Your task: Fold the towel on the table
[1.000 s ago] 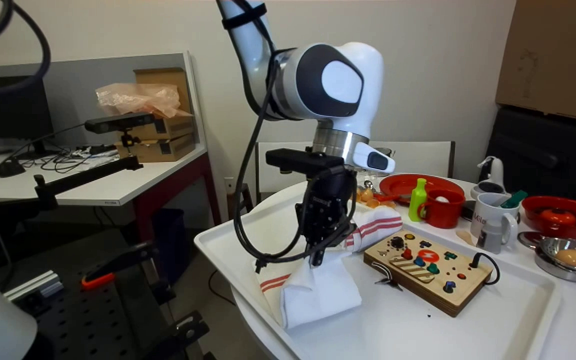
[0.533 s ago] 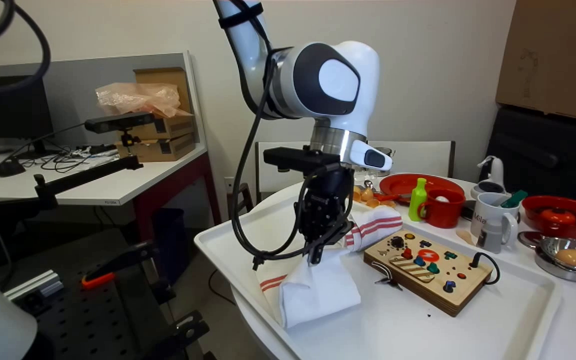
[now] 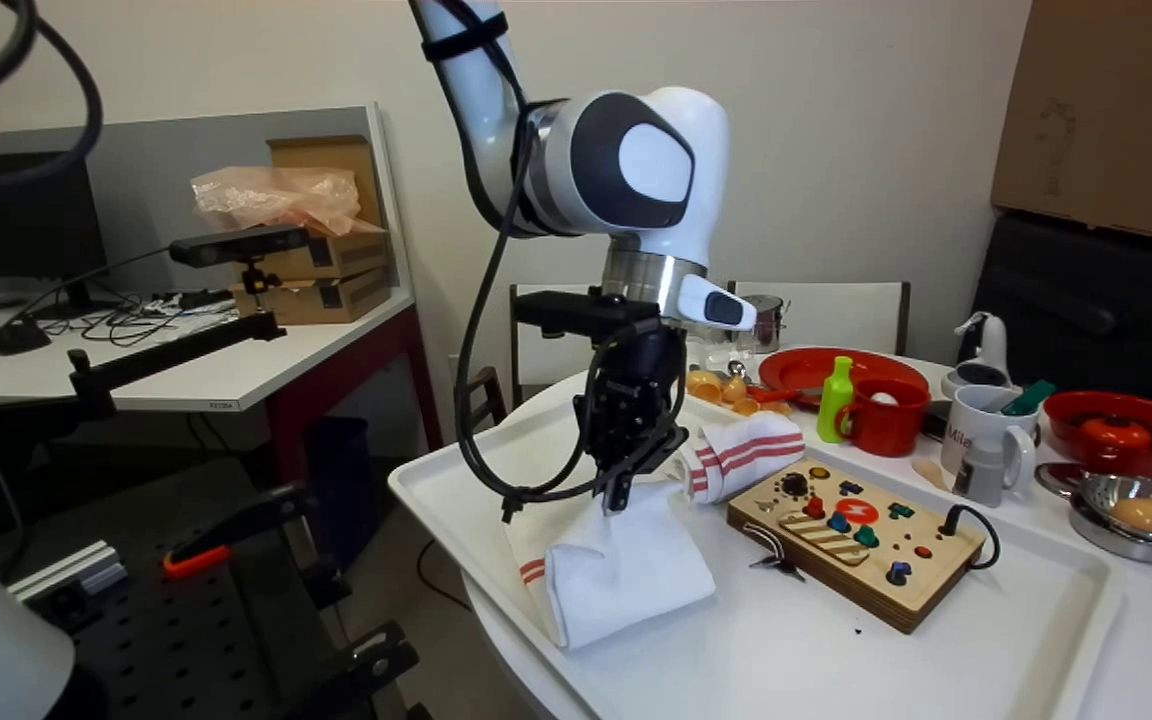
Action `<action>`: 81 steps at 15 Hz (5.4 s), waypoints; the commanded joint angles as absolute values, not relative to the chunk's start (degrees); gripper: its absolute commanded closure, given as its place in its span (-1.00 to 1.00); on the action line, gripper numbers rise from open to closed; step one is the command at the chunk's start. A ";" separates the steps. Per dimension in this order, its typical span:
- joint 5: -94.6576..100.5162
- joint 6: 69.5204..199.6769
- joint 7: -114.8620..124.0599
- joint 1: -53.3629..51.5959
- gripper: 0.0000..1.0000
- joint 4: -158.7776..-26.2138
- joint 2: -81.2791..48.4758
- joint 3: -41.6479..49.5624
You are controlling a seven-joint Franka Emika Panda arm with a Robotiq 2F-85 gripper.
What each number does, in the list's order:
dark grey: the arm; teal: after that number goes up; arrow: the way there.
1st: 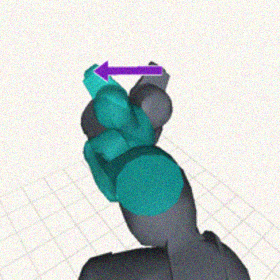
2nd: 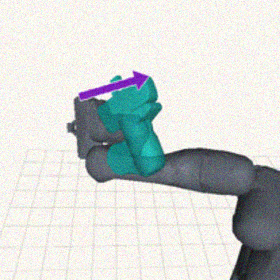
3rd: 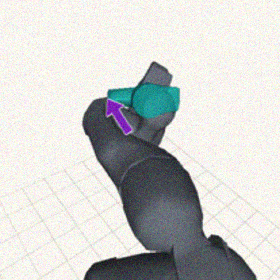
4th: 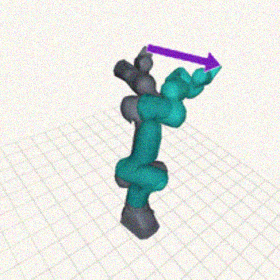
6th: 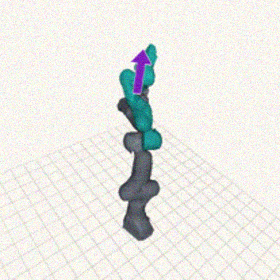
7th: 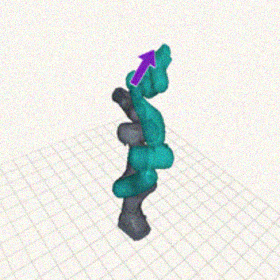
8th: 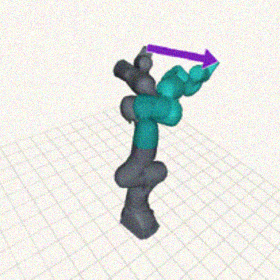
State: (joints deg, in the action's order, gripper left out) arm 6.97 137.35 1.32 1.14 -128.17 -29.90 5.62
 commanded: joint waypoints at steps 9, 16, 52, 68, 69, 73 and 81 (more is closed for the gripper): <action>10.80 137.11 8.56 -6.06 0.96 -124.85 -31.78 4.70; 11.46 135.62 11.53 -8.78 0.96 -121.35 -34.77 4.62; 31.52 141.14 4.85 -10.93 0.96 -133.75 -21.09 0.06; 22.80 137.46 7.39 -11.88 0.96 -122.68 -31.91 -0.73; 22.37 136.97 7.16 -11.92 0.96 -122.01 -32.88 -0.73; 21.54 136.30 6.30 -12.01 0.96 -119.82 -36.17 -0.87; 19.92 132.32 5.66 -12.68 0.96 -115.47 -40.80 -1.70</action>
